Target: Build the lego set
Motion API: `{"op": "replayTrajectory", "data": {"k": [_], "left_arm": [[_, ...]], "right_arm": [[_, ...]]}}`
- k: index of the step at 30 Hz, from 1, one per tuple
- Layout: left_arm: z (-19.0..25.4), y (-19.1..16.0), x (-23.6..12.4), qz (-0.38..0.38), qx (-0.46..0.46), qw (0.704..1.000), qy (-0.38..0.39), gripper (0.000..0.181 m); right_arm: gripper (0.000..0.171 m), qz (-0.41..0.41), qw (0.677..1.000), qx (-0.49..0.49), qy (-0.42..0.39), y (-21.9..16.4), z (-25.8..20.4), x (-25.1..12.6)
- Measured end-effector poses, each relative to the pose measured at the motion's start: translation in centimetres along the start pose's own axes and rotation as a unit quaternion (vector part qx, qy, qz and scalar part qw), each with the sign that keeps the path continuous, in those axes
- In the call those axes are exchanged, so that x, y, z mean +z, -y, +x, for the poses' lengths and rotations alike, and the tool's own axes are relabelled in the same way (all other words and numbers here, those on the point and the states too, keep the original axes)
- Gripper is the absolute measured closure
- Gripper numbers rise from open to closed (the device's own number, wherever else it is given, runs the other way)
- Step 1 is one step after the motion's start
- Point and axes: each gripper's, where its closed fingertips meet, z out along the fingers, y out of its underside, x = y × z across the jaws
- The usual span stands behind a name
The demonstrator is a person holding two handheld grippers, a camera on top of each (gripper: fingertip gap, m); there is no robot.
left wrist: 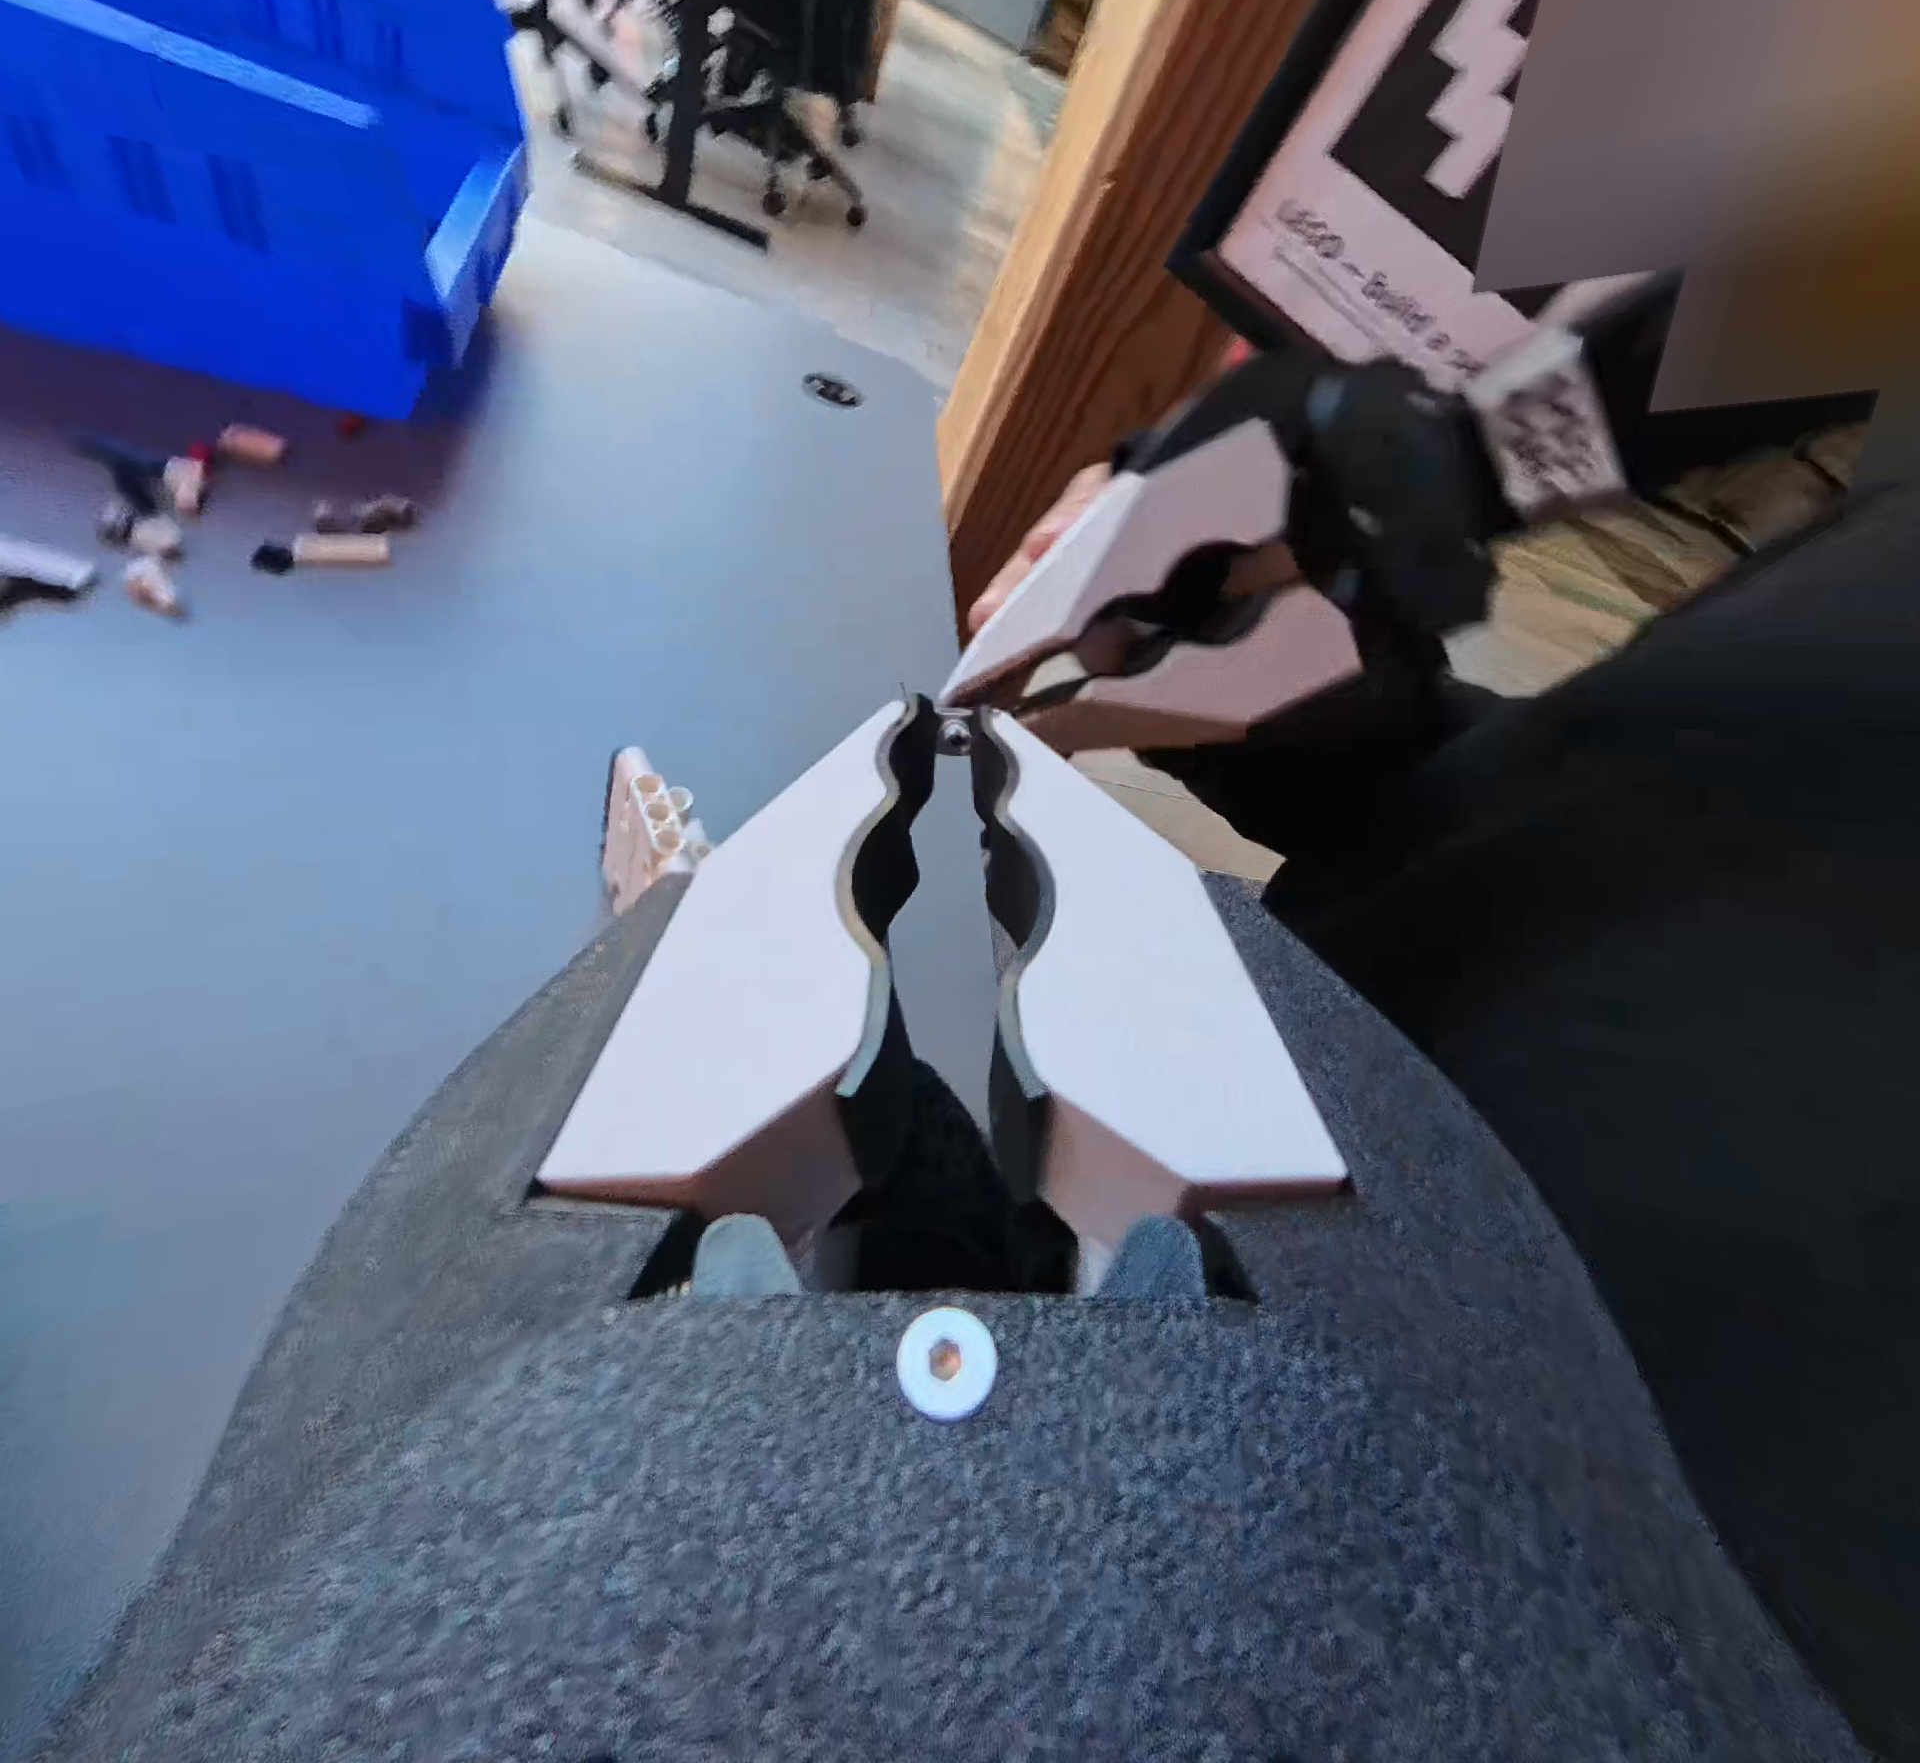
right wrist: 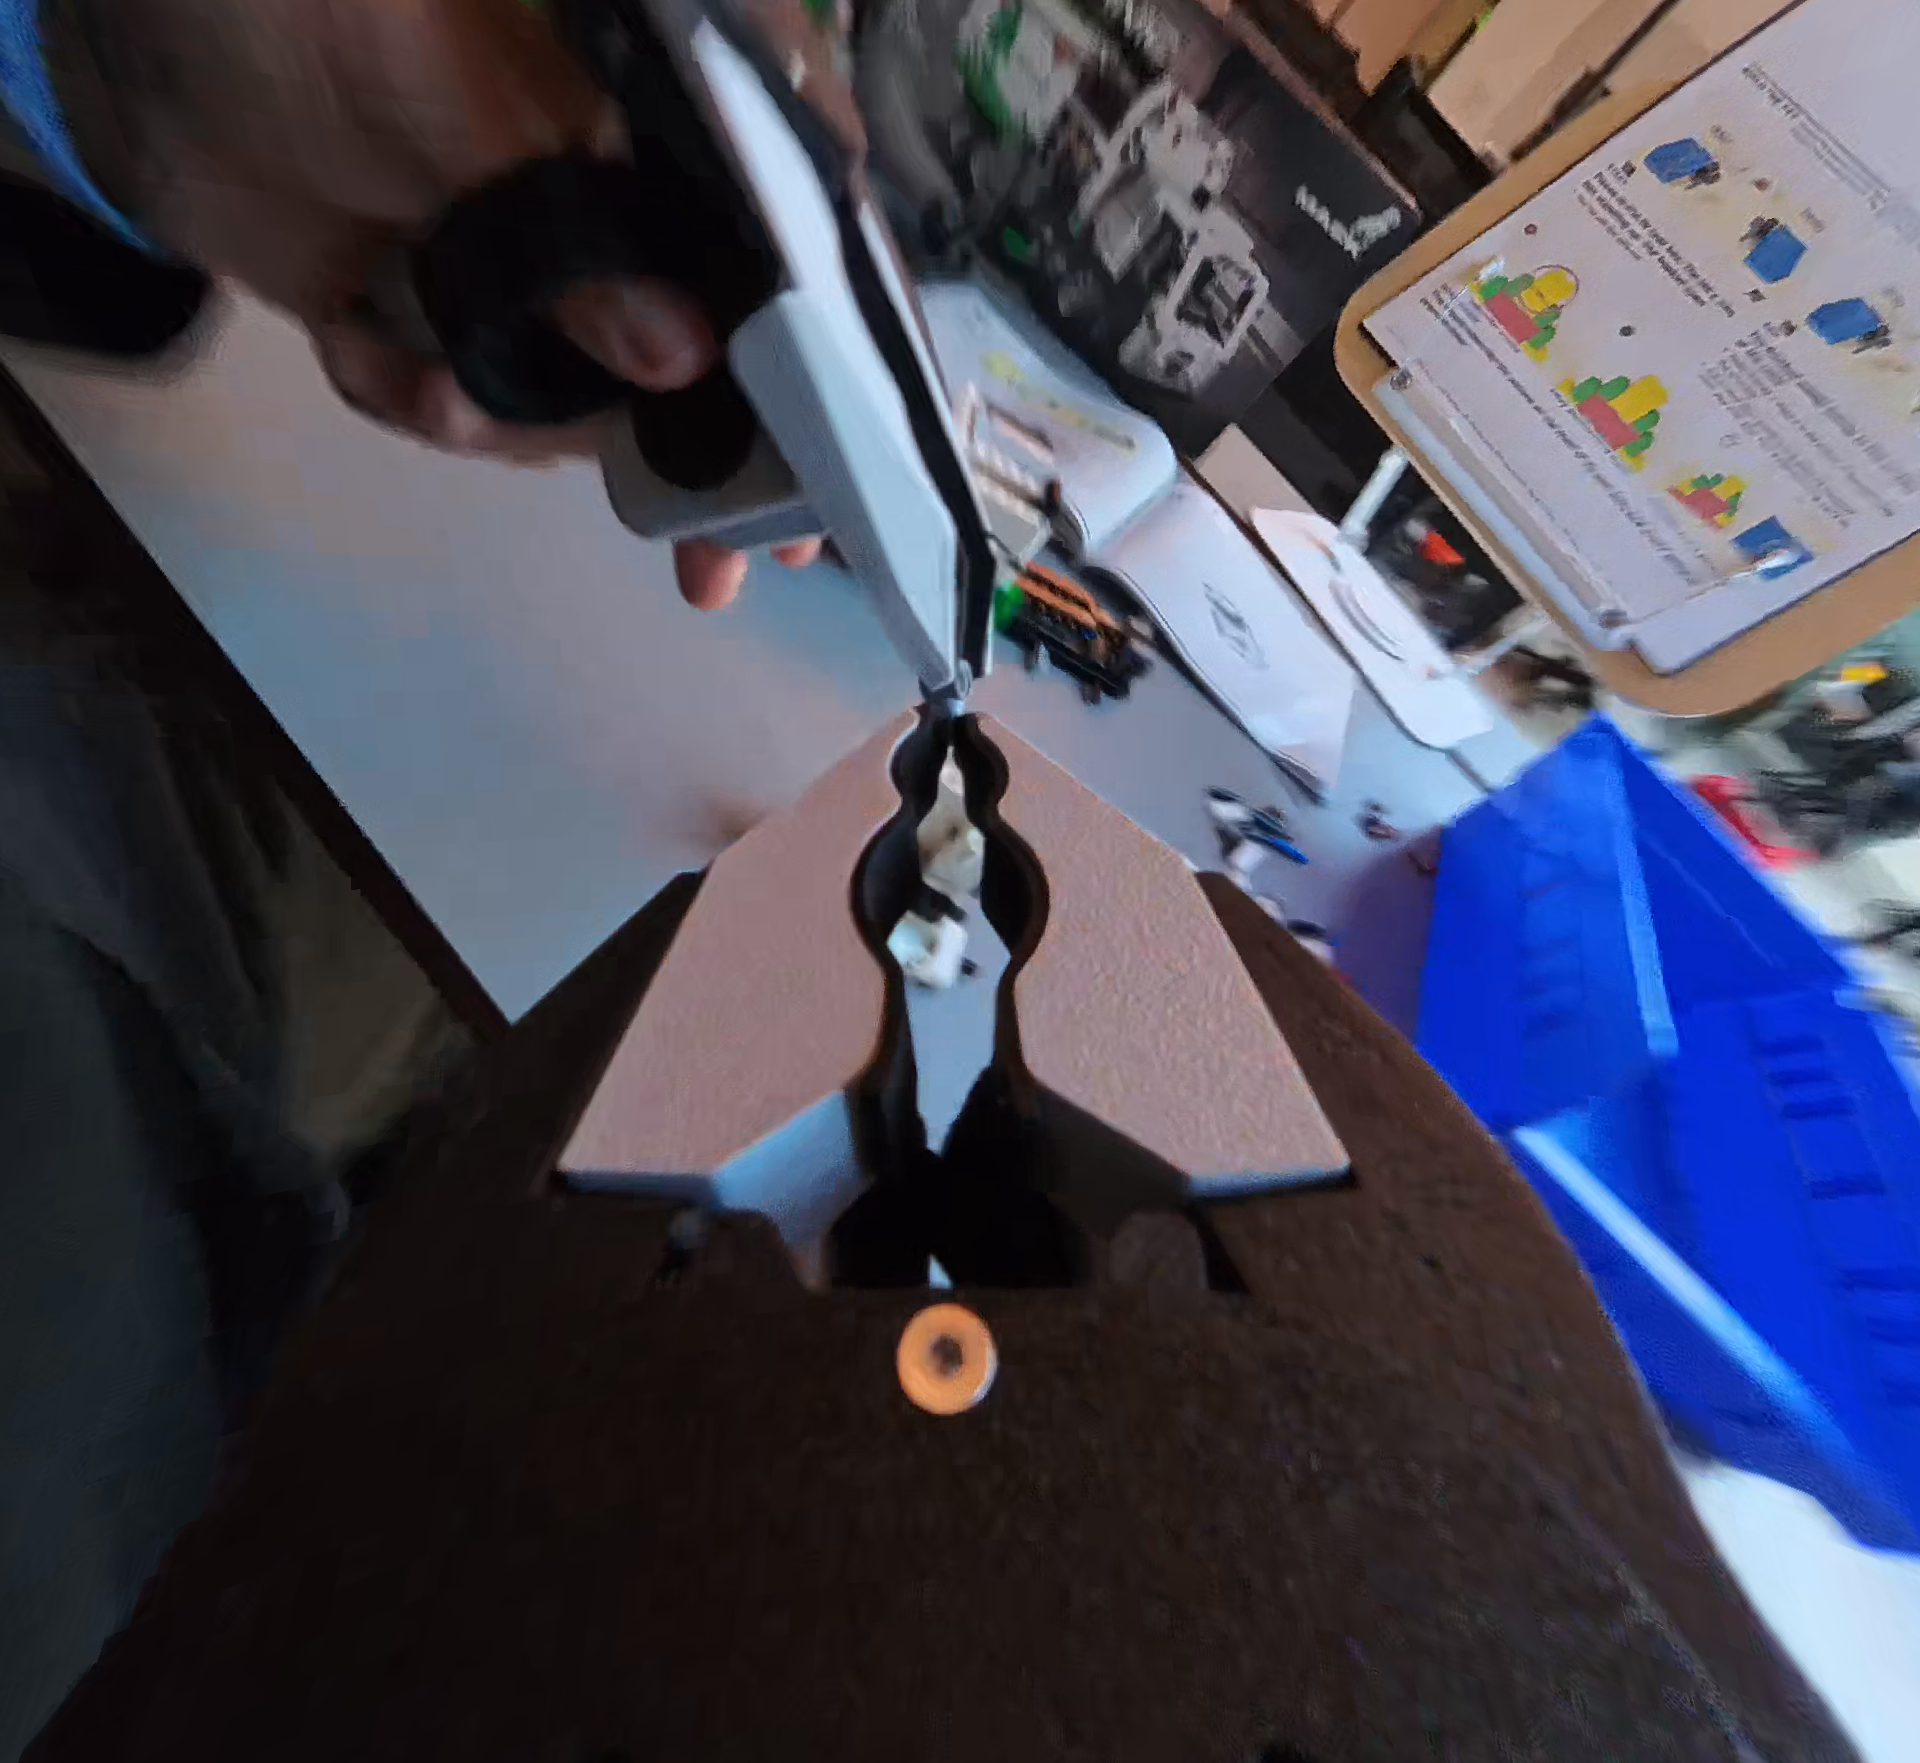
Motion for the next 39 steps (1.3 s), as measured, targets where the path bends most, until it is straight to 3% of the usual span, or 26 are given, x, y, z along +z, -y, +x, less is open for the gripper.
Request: {"op": "replayTrajectory", "data": {"k": [1,3,4,6,7,15,21,28,39], "left_arm": [[0.6,0.3,-0.3,0.011,0.025,0.999,-0.024,0.176],[1.9,1.1,-0.9,0.046,0.045,0.995,-0.079,0.176],[2.3,1.5,-1.1,0.061,0.043,0.992,-0.098,0.176],[2.6,1.7,-1.0,0.074,0.039,0.989,-0.122,0.176],[2.6,1.8,-0.8,0.076,0.038,0.988,-0.129,0.176],[3.5,2.7,-0.8,0.115,-0.006,0.974,-0.197,0.176],[3.6,2.8,-0.7,0.118,0.001,0.973,-0.198,0.176],[3.7,2.9,-0.7,0.119,0.006,0.973,-0.197,0.176],[3.7,2.8,-1.0,0.124,-0.003,0.970,-0.209,0.176]], "right_arm": [[0.168,0.042,0.997,0.062,0.025,0.6,0.0,-0.4],[0.147,0.117,0.959,0.237,0.105,1.4,0.4,-1.3],[0.140,0.161,0.918,0.324,0.163,2.1,0.5,-2.0],[0.143,0.251,0.830,0.437,0.239,3.6,1.4,-3.5],[0.149,0.282,0.807,0.455,0.249,4.0,1.7,-4.0],[0.157,0.272,0.844,0.403,0.224,4.1,0.7,-3.1],[0.166,0.275,0.846,0.400,0.222,4.1,0.6,-3.0],[0.167,0.263,0.856,0.391,0.211,3.7,0.3,-2.7],[0.164,0.284,0.847,0.392,0.219,4.3,0.6,-3.1]]}}
